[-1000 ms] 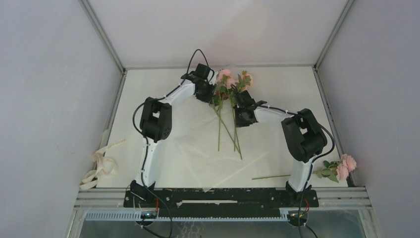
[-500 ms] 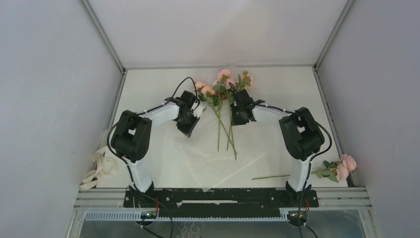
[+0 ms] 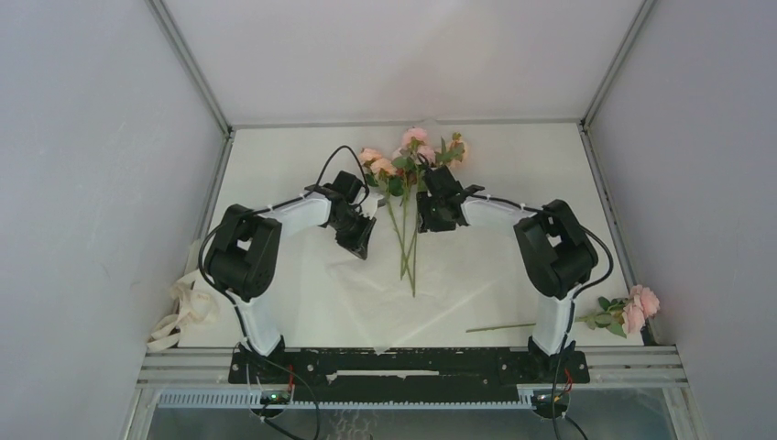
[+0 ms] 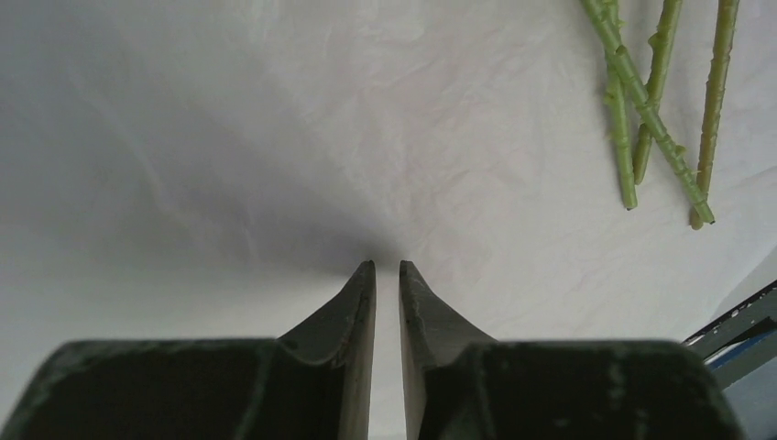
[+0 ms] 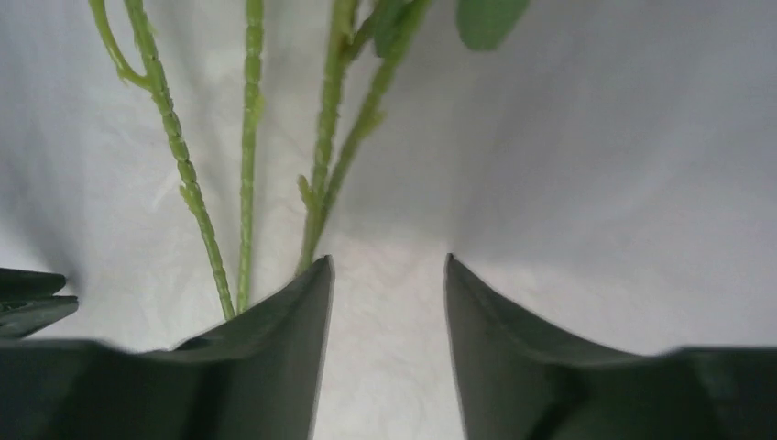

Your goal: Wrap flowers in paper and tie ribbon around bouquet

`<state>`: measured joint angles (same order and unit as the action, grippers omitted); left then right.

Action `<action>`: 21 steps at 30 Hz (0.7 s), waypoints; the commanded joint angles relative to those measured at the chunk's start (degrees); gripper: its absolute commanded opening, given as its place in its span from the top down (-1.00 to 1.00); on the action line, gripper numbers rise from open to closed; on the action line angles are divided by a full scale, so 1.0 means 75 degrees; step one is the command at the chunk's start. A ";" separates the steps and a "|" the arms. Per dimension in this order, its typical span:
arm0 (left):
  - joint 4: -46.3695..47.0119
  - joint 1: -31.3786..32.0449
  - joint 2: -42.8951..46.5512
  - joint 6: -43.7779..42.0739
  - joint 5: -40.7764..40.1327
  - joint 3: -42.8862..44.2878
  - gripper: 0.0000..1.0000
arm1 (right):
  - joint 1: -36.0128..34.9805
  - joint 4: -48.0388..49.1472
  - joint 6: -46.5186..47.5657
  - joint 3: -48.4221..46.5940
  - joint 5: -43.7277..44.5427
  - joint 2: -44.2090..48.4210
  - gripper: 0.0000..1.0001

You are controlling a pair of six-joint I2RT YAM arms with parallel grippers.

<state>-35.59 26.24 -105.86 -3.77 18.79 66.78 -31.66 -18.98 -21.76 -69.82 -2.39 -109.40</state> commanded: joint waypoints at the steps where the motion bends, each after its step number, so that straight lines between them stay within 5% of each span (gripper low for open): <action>1: 0.0165 0.0029 0.0272 0.0128 0.0147 -0.0139 0.59 | -0.0016 -0.0714 -0.0209 0.0043 0.1951 0.1561 -0.29; 6: -0.0013 0.0019 0.0866 -0.0075 -0.0146 0.0042 0.51 | 0.0402 -0.1844 -0.1703 0.0905 0.4852 0.3229 -0.96; 14: -0.0491 -0.0065 0.2041 -0.0762 -0.0720 0.0397 0.29 | 0.3445 -0.3480 -0.5254 0.3177 0.5073 0.5551 -0.99; 17: -0.0586 -0.0254 0.2246 -0.0772 -0.0641 0.0400 0.27 | 0.5285 -0.3380 -0.5632 0.4037 0.4279 0.5992 -0.95; 21: -0.0618 -0.0444 0.2324 -0.0712 -0.0446 0.0371 0.25 | 0.6083 -0.3959 -0.5830 0.4129 0.4460 0.5812 -0.94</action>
<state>-39.11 24.47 -90.35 -7.86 14.90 66.96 10.66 -44.27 -59.20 -38.52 31.07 -66.00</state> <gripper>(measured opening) 0.366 0.967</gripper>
